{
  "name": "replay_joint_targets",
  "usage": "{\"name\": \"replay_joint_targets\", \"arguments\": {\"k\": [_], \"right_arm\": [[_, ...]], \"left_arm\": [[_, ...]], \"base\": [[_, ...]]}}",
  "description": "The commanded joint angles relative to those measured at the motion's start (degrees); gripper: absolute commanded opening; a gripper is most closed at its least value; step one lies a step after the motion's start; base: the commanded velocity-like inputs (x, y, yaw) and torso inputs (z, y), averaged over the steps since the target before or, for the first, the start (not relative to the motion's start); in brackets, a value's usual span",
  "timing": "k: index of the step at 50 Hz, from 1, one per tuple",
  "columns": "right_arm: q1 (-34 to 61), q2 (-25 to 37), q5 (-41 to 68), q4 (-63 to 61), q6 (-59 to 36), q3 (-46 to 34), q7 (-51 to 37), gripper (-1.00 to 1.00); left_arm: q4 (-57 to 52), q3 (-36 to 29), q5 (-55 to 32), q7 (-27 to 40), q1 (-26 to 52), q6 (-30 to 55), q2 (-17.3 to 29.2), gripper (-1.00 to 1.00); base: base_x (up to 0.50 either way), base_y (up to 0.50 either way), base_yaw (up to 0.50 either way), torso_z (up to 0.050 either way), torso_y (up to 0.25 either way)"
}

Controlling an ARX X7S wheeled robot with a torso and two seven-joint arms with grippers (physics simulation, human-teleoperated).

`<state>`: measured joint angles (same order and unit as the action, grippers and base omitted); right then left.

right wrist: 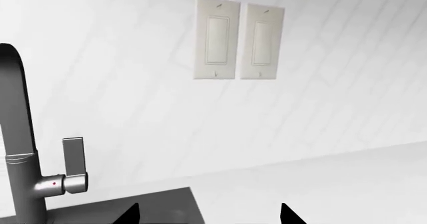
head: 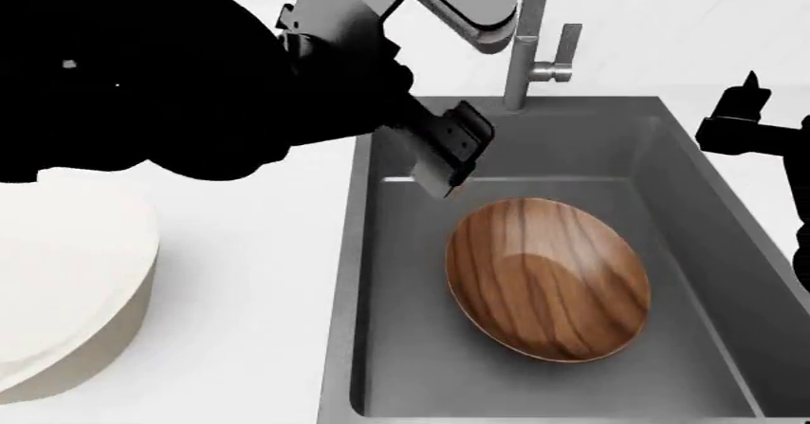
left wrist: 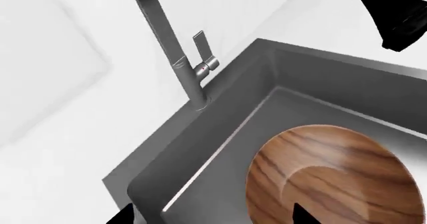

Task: Stack the bowls in the sink.

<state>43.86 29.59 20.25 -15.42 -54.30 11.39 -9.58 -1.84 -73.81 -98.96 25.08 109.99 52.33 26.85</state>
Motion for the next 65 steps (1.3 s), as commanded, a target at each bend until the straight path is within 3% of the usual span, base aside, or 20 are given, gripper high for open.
{"name": "replay_joint_targets", "arguments": {"k": [1, 9, 32, 44, 65], "right_arm": [[-0.13, -0.24, 0.03, 0.76, 0.94, -0.19, 0.20, 1.00], [0.24, -0.81, 0.11, 1.23, 1.36, -0.92, 0.26, 1.00], [0.66, -1.97, 0.19, 4.31, 4.20, -1.56, 0.91, 1.00], [1.40, -2.18, 0.08, 4.23, 4.01, -2.62, 0.71, 1.00], [0.68, -2.27, 0.16, 4.86, 5.04, -2.52, 0.69, 1.00]], "left_arm": [[-4.77, 1.54, -15.88, 17.03, 2.73, 3.73, 8.38, 1.00], [-8.54, 0.72, -24.43, 27.28, 3.64, 2.84, 13.65, 1.00], [-14.72, -3.79, -39.44, 42.83, 5.17, 1.02, 21.54, 1.00], [-18.41, -5.13, -41.80, 45.91, 4.06, 0.87, 27.75, 1.00], [-22.05, -6.74, -43.42, 48.15, 2.11, 0.23, 32.97, 1.00]], "base": [[0.00, 0.00, 0.00, 0.000, 0.000], [0.00, 0.00, 0.00, 0.000, 0.000], [0.00, 0.00, 0.00, 0.000, 0.000], [0.00, 0.00, 0.00, 0.000, 0.000], [0.00, 0.00, 0.00, 0.000, 0.000]]}}
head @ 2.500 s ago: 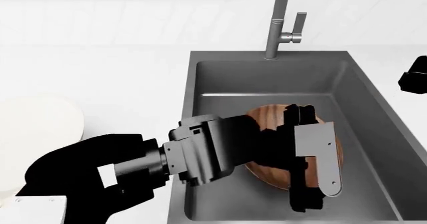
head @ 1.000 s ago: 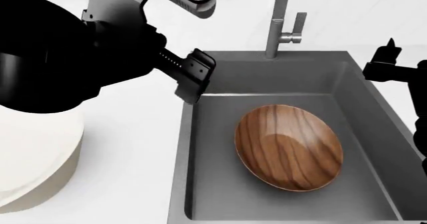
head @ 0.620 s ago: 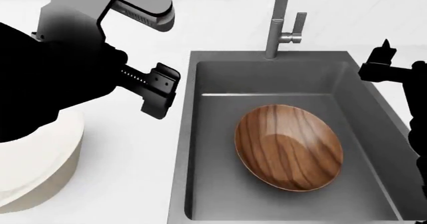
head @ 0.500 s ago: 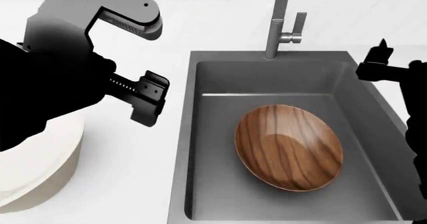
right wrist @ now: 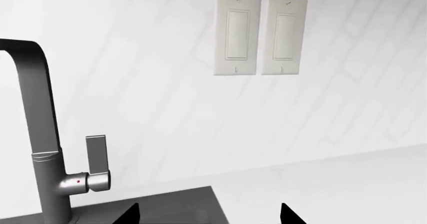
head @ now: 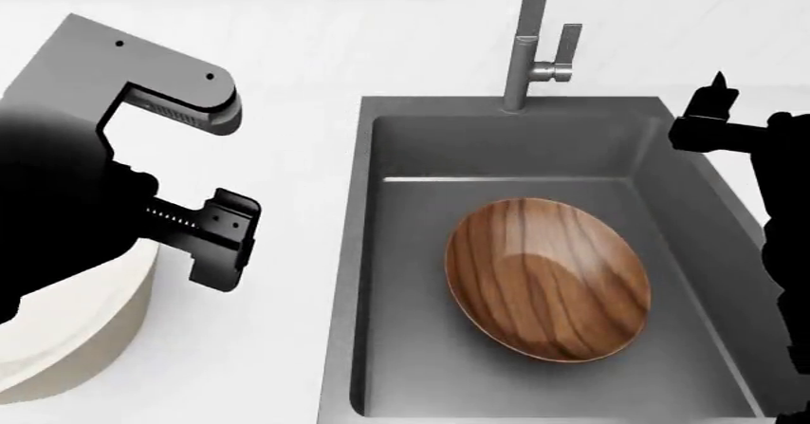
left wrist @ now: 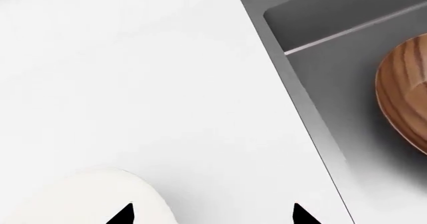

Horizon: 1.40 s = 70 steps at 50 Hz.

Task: Stack the bowls in the sink.

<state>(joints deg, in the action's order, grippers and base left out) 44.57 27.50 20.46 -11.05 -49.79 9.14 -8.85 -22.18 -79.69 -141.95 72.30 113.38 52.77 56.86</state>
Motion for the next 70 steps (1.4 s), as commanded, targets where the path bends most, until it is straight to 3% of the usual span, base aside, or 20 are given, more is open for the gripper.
{"name": "replay_joint_targets", "arguments": {"k": [1, 35, 70], "right_arm": [[-0.04, -0.22, -0.04, 0.51, 0.54, -0.29, -0.05, 1.00], [-0.46, -0.11, -0.33, 1.11, 0.99, -1.16, -0.51, 1.00], [-0.89, -0.19, -0.15, 1.88, 1.77, -1.29, -0.76, 1.00]], "left_arm": [[-1.80, -0.93, -0.22, 0.84, -1.54, -0.23, 3.27, 1.00], [-0.15, -2.55, 11.88, -9.20, -13.66, -5.15, 6.32, 1.00], [1.21, -4.94, 17.24, -11.99, -20.09, -7.08, 8.49, 1.00]], "base": [[0.00, 0.00, 0.00, 0.000, 0.000], [0.00, 0.00, 0.00, 0.000, 0.000], [0.00, 0.00, 0.00, 0.000, 0.000]]}}
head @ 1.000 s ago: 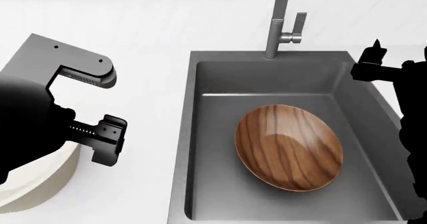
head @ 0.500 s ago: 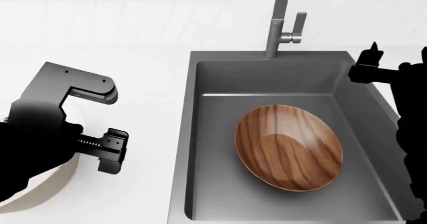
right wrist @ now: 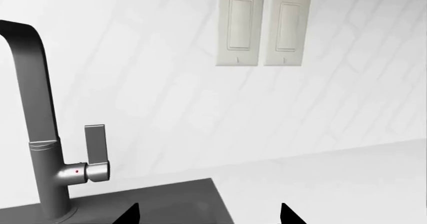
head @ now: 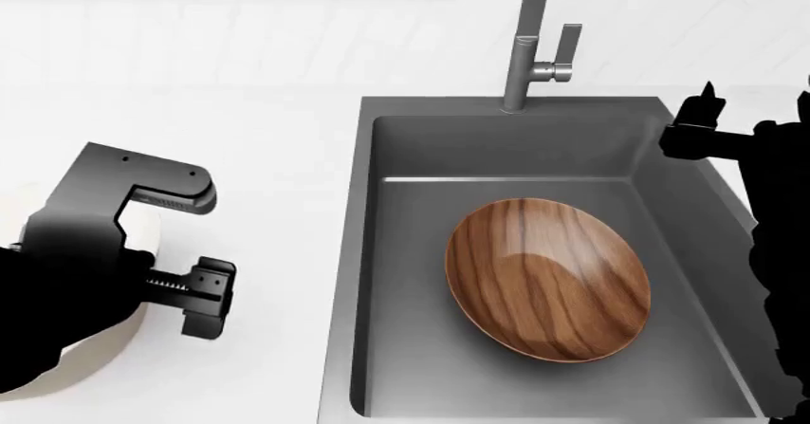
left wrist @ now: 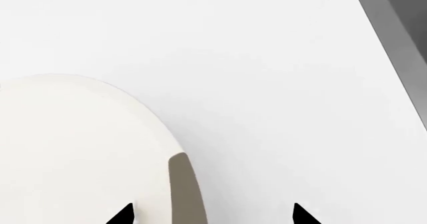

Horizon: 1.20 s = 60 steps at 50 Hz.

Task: Stack the bowls in the sink.

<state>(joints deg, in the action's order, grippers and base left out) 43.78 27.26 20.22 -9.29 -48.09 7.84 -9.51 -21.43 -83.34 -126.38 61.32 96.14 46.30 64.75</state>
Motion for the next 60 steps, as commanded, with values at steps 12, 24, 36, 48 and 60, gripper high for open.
{"name": "replay_joint_targets", "arguments": {"k": [12, 24, 36, 48, 60], "right_arm": [[-0.57, -0.01, 0.06, 0.26, 0.57, 0.00, -0.24, 1.00], [-0.56, 0.06, 0.34, 0.02, 0.30, 0.10, -0.37, 1.00], [-1.00, -0.10, 0.34, 0.44, 1.27, 0.07, -0.28, 1.00], [-0.15, 0.25, 0.91, -0.33, -0.01, 0.32, -0.53, 1.00], [-0.50, 1.01, 1.41, -2.20, -1.44, 1.17, -1.08, 1.00]], "left_arm": [[0.13, -1.58, 2.30, -1.15, -3.78, -0.85, 1.49, 1.00], [-0.48, -1.17, 2.58, -0.36, -2.94, -0.23, 1.62, -1.00], [-0.16, 0.67, 2.89, -0.12, 0.84, 2.08, 0.45, -1.00], [2.67, 3.70, 2.61, 0.69, 9.34, 7.54, -3.52, -1.00], [5.20, 5.20, 13.53, -6.95, 13.99, 13.78, -11.02, -1.00]], "base": [[0.00, 0.00, 0.00, 0.000, -0.001], [0.00, 0.00, 0.00, 0.000, -0.003], [0.00, 0.00, 0.00, 0.000, -0.002], [0.00, 0.00, 0.00, 0.000, -0.001], [0.00, 0.00, 0.00, 0.000, 0.000]]}}
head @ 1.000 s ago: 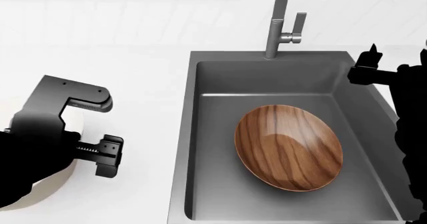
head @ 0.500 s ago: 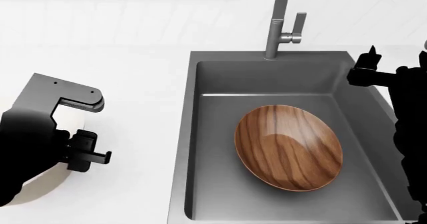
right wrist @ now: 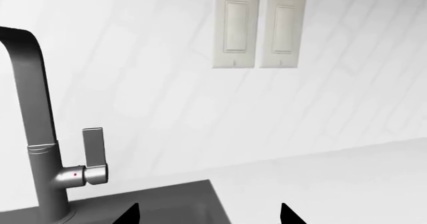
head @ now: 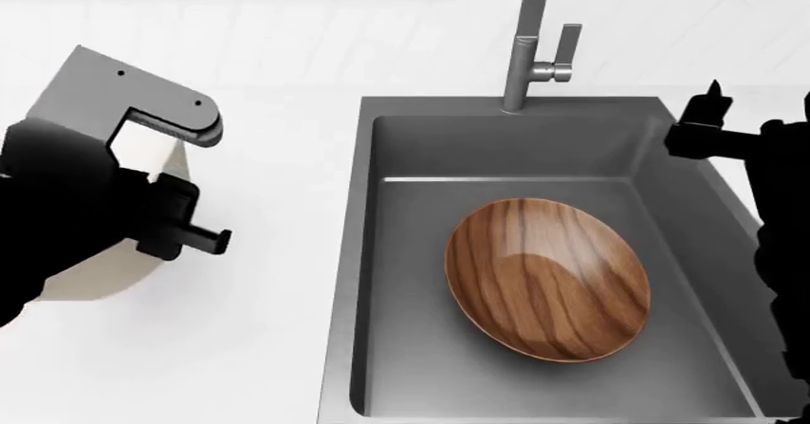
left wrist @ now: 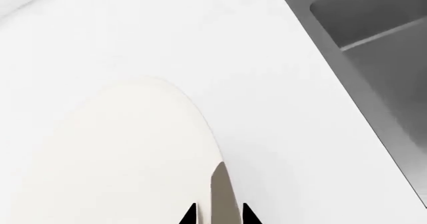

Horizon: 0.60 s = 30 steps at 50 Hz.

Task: Stack the bowls in the sink.

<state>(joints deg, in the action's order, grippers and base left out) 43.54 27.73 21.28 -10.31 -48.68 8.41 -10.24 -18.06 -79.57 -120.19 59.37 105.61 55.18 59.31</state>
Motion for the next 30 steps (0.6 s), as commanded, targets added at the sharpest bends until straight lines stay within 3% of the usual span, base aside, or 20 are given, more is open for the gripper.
{"name": "replay_joint_targets", "arguments": {"k": [1, 9, 17, 30], "right_arm": [[-0.28, 0.58, 0.40, -1.39, -1.03, 0.66, -0.42, 1.00], [0.66, 1.01, 0.71, -2.25, -2.41, 0.69, -0.80, 1.00], [0.06, 1.48, 1.00, -3.20, -2.90, 1.50, -1.05, 1.00], [0.00, 2.02, 1.38, -3.72, -3.51, 2.12, -1.20, 1.00]], "left_arm": [[1.61, 1.44, 9.21, -6.47, 4.76, 5.69, -6.33, -1.00], [-0.07, -1.34, 27.64, -22.62, 5.21, 10.32, -14.37, -1.00], [-0.87, -8.06, 47.41, -39.54, 4.64, 6.83, -21.57, -1.00], [4.28, -14.50, 61.74, -49.28, 4.06, 0.17, -30.40, -1.00]], "base": [[0.00, 0.00, 0.00, 0.000, 0.000], [0.00, 0.00, 0.00, 0.000, 0.000], [0.00, 0.00, 0.00, 0.000, 0.000], [0.00, 0.00, 0.00, 0.000, 0.000]]}}
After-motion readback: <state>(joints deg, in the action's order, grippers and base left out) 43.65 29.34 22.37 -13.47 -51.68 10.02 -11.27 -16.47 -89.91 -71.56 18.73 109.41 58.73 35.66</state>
